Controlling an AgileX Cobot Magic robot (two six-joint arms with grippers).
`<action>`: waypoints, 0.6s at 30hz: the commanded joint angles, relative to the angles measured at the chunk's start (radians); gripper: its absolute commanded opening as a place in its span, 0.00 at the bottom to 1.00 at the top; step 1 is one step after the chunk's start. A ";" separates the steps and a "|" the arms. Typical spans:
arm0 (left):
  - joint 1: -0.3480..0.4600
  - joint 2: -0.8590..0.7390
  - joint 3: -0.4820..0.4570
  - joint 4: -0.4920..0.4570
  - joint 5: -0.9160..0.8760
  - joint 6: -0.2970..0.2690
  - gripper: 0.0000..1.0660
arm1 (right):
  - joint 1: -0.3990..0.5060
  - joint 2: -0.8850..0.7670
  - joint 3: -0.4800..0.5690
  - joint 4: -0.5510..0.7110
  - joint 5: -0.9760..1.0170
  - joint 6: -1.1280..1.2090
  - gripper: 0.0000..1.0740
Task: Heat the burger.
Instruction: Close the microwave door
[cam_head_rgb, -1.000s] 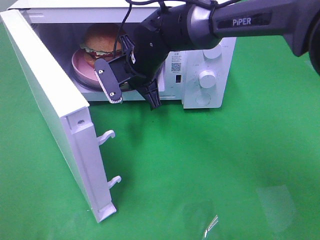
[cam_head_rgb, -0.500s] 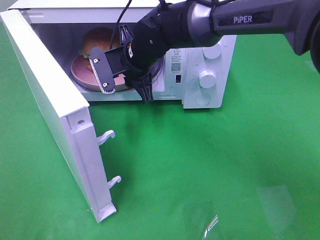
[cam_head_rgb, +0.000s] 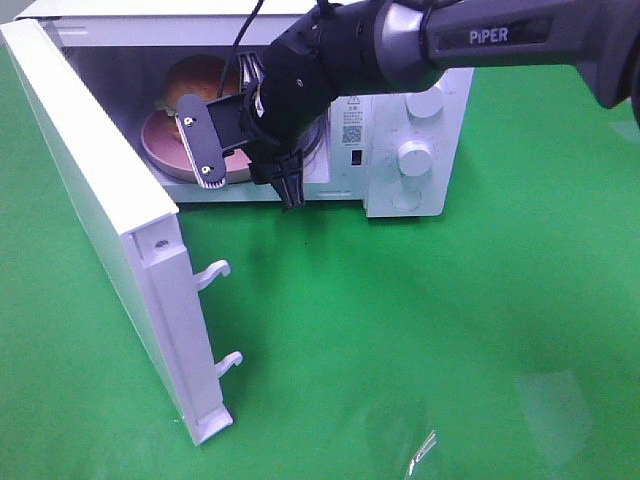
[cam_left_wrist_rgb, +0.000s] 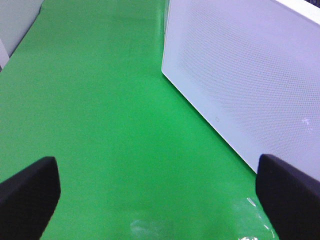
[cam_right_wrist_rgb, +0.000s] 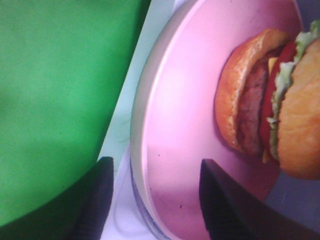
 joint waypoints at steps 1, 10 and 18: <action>-0.003 -0.003 0.000 0.003 0.005 -0.004 0.92 | 0.006 -0.042 0.032 -0.006 -0.002 0.009 0.49; -0.003 -0.003 0.000 0.003 0.005 -0.004 0.92 | 0.007 -0.136 0.172 -0.004 -0.054 0.009 0.50; -0.003 -0.003 0.000 0.003 0.005 -0.004 0.92 | 0.007 -0.218 0.301 0.011 -0.089 0.024 0.55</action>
